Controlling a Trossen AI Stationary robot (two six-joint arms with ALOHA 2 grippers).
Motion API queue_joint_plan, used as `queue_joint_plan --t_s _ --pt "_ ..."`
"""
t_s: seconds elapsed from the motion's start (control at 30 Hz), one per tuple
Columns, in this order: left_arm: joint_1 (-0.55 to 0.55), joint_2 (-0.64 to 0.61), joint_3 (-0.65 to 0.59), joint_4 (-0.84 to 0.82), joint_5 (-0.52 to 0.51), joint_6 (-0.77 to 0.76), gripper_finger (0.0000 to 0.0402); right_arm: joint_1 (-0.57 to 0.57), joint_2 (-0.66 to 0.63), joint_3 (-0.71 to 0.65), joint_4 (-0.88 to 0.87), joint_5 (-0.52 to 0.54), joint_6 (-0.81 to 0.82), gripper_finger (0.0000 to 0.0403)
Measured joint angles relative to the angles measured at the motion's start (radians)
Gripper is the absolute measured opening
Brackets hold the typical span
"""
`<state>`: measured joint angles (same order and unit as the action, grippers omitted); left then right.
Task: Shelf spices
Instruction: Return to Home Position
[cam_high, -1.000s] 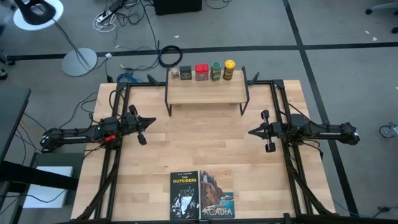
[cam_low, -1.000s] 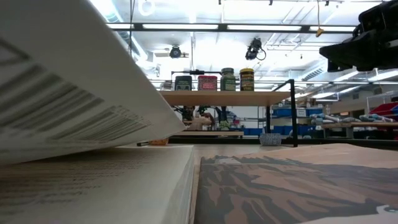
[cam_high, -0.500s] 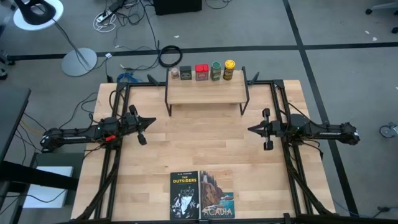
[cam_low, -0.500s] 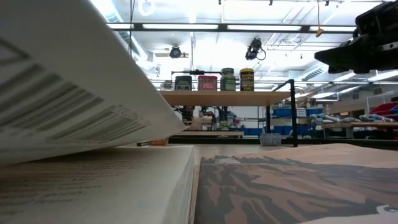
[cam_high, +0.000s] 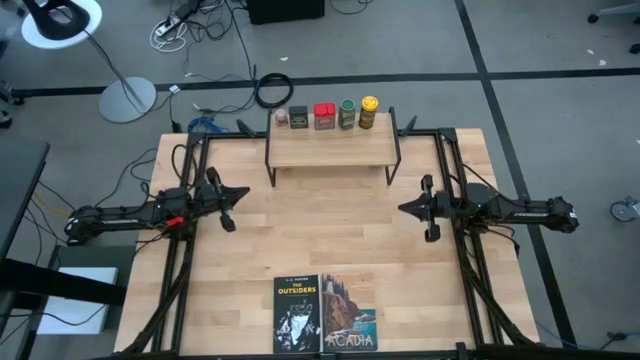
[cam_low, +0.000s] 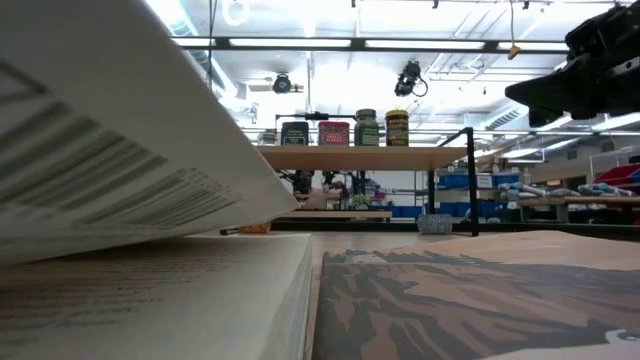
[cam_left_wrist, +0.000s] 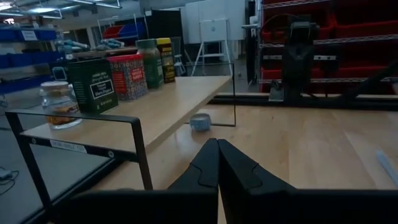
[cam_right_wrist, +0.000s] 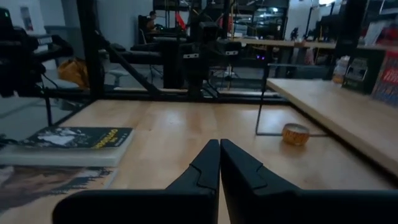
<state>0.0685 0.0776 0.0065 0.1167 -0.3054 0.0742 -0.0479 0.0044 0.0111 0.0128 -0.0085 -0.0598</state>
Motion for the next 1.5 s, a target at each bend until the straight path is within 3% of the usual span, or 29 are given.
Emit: queue_joint_plan --t_s 0.13,1.5 --pt "0.000 0.000 0.000 0.017 0.000 0.000 0.0005 0.000 0.009 0.000 -0.004 -0.002 0.056 0.0011" --pt "0.000 0.000 0.000 0.021 0.000 0.000 0.0006 0.000 0.010 0.000 0.000 0.000 0.057 0.0005"
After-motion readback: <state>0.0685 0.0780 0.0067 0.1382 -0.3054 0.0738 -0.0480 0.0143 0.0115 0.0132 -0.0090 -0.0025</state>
